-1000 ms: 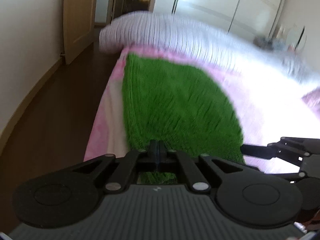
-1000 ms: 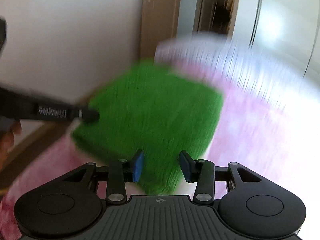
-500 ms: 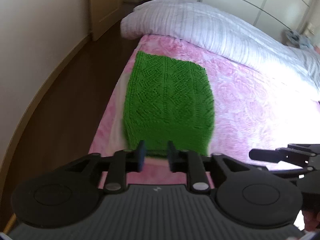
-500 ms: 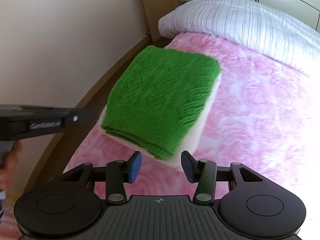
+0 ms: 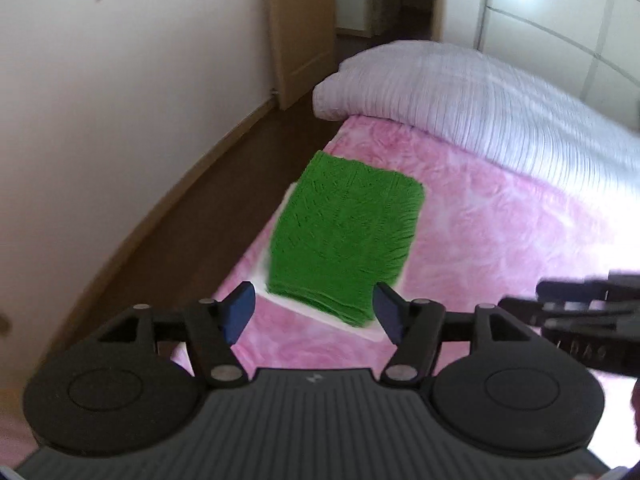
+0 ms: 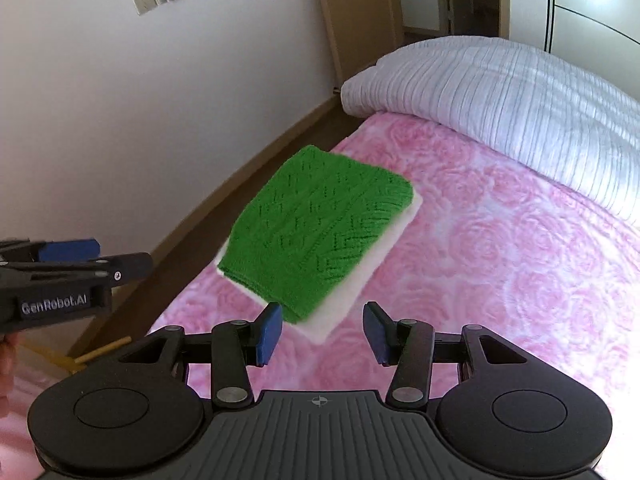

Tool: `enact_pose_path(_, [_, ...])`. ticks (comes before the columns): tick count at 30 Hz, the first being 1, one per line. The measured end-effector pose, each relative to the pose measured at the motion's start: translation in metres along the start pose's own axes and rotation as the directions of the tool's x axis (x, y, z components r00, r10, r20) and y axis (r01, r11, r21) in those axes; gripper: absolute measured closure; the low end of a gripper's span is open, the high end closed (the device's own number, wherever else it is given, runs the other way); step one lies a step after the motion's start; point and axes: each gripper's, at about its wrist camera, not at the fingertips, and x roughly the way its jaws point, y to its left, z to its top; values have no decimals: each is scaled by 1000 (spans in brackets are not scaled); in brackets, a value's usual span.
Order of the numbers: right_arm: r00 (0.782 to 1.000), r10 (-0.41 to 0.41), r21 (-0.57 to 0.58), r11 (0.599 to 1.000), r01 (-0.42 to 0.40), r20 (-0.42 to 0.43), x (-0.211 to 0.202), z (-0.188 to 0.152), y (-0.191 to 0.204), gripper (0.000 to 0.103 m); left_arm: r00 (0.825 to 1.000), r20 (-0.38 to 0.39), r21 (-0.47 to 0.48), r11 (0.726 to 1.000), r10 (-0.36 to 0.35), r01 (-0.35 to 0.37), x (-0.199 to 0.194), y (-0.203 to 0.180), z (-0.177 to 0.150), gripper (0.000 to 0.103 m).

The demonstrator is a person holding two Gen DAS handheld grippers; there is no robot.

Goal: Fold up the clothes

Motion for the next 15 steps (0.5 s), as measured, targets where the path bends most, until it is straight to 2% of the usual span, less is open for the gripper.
enact_pose_path(4, [999,31,-8,999,-31,-15,-34,-10,-21,53,999,8,-88,995,42,-41,-37,-27,-10,41])
enact_pose_path(7, [999,53,-18,998,-53,11,-68,-13,-39,52,998,18,-109,992,63,-61,-59,-52,-19,41])
enact_pose_path(12, [997,74,-88,994,-71,31,-110,-19,-57,50,995,21,-155,984,96,-92,-77,-79,-32,41])
enact_pose_path(15, [998,64,-138,989,-62,9,-118,-24,-63,50,994,18,-180,978,110,-105,-87,-92,-40,41])
